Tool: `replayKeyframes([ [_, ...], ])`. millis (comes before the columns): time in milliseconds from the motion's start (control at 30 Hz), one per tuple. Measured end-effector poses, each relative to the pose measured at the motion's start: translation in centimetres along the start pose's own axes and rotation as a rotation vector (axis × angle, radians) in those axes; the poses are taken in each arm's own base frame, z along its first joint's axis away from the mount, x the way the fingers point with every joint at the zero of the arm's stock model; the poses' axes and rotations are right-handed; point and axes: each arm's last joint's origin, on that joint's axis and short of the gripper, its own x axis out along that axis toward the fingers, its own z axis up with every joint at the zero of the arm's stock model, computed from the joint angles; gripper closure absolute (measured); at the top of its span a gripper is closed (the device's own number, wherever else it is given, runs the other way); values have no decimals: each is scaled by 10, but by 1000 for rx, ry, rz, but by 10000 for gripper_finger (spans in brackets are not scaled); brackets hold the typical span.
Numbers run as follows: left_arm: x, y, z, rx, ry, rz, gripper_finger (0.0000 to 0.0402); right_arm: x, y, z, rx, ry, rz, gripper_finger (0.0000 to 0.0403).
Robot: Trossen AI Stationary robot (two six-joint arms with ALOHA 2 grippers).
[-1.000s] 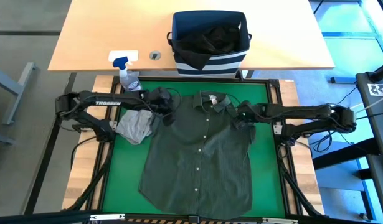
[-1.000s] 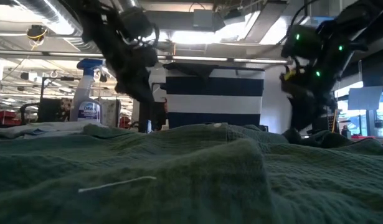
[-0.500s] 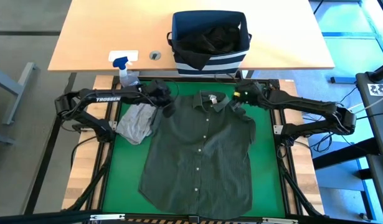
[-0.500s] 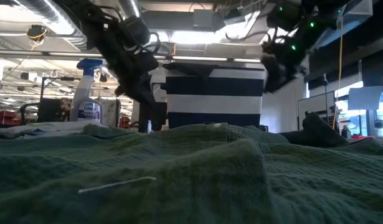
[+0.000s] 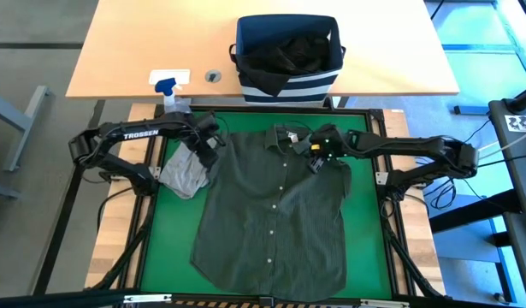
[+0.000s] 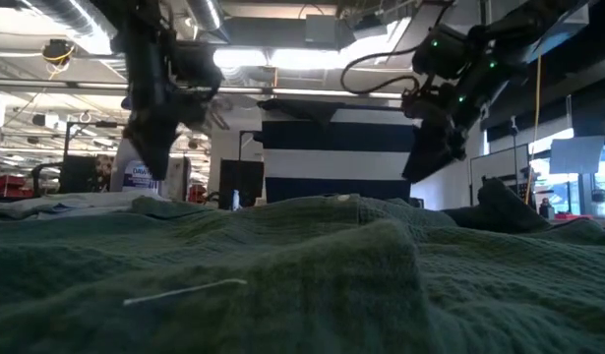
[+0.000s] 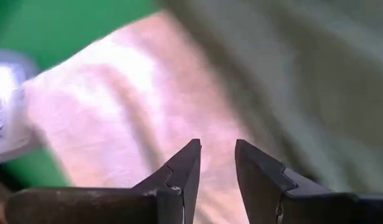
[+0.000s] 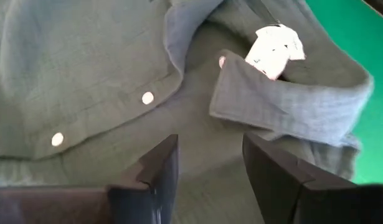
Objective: Fold Laundry from Bin
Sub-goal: Fold the green shirt
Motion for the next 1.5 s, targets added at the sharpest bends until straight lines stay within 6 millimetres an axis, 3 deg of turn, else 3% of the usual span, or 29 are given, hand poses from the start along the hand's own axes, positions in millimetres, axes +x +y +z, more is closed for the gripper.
replayKeyframes([
  [200,30,8,-12,-41,-5,-38,305,14,-1,0,19,-11,-5,226],
  [400,45,23,-25,-279,32,73,305,19,-1,0,18,-7,-6,226],
  [633,44,48,-23,-474,-10,269,305,19,-1,0,-10,-6,-6,226],
  [833,29,61,-13,-512,-32,180,305,19,0,-1,-5,7,22,226],
  [1033,-1,39,3,-275,-131,-180,305,17,3,-1,17,13,98,226],
  [1333,7,16,-1,-202,-146,-221,305,17,3,-1,63,19,98,226],
  [1500,15,1,-8,-192,-140,-290,305,16,12,-9,64,115,230,226],
])
